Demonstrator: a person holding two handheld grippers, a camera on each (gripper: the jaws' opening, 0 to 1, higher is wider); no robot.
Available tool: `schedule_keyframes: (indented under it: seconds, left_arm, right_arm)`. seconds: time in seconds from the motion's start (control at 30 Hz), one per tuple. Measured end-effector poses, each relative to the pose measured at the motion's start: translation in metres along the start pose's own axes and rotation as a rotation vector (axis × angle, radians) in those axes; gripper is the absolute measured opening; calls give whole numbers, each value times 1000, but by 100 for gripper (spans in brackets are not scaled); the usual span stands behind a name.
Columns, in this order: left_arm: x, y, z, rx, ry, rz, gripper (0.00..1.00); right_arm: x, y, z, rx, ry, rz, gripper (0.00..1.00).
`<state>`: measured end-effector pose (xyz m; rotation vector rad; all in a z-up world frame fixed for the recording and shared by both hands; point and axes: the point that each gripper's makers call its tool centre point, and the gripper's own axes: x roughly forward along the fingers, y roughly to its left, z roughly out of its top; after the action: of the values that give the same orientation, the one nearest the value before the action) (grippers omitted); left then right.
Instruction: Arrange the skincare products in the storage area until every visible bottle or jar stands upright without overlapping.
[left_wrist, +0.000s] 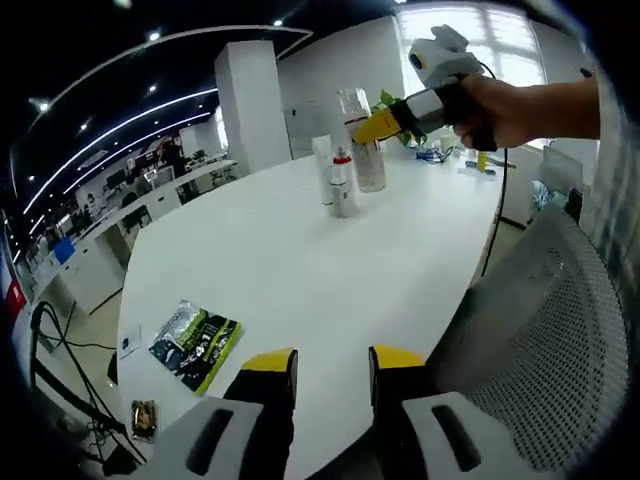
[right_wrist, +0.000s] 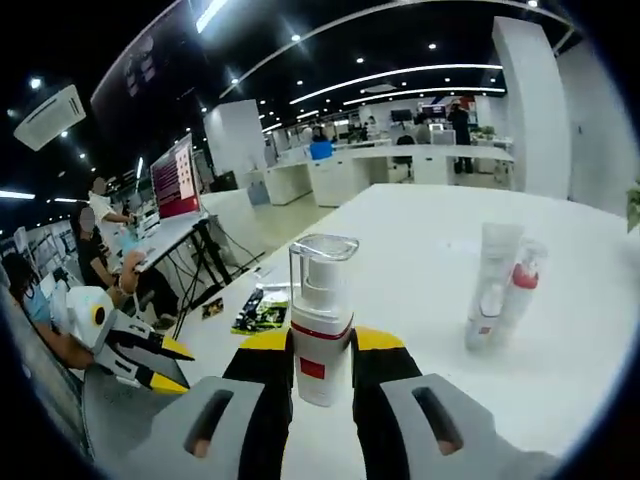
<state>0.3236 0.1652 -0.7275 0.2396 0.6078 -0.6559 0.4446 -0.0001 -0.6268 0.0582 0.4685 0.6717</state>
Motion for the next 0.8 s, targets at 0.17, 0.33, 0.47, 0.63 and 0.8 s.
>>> schedule_keyframes:
  seconds: [0.17,0.33,0.47,0.63,0.8]
  left_arm:
    - [3,-3,-5,50,26,12,32]
    - [4,-1,-11,81,55,23,31]
    - [4,-1,-14,83,71,26,31]
    - [6,-5,-19,98,96,13,30]
    - [6,-5,-21,95,105,8,30]
  right_arm:
    - [4,-19,-4,0,15,-30,19]
    - [8,-38,-10,0,29,-57,19]
    - [12,-46,-17,27,22,-33,19]
    - [20,-66,-29,33,50,-67,19]
    - [25,-83,-40,-9,74,-96,19]
